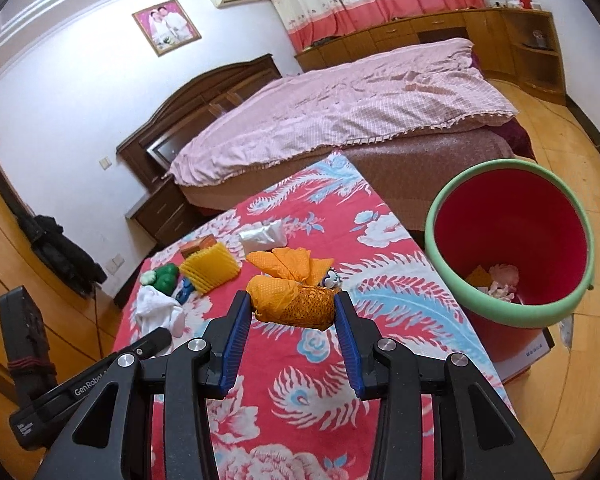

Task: Collect trash
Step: 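Lift the sock and plush fish and carry them over the red bucket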

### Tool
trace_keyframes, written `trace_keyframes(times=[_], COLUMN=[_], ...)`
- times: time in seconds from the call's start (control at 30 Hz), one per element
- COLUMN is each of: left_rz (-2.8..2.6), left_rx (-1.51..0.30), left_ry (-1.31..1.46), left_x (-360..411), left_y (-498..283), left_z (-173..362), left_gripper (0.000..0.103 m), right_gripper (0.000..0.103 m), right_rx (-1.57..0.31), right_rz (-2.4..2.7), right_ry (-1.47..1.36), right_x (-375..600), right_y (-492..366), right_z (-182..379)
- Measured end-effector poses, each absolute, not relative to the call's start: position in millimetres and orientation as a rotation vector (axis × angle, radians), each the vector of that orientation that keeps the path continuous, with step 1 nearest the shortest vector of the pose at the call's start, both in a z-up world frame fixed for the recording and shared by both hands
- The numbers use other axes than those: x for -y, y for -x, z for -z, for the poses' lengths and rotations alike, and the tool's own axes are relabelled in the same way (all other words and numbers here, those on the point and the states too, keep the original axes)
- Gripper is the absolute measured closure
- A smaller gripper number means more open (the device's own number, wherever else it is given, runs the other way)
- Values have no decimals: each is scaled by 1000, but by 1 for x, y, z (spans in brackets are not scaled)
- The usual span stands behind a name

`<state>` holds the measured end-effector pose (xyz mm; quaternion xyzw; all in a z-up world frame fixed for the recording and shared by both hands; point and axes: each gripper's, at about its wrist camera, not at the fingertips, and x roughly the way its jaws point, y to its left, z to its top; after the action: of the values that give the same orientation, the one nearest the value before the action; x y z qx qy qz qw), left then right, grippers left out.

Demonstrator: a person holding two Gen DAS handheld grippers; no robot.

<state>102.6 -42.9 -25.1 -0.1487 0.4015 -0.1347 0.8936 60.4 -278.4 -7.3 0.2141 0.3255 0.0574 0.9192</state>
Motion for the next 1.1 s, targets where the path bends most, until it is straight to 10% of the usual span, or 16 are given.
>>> trace_keyframes(times=[1.1], left_rz=[423], left_rx=[-789], left_ry=[229], left_x=[109], left_y=[-71], left_z=[-19], left_gripper=[84], right_gripper=[60], right_rx=[-541], right_rz=[-3], right_ry=[-534], right_x=[340], right_y=[-3], right_z=[-8])
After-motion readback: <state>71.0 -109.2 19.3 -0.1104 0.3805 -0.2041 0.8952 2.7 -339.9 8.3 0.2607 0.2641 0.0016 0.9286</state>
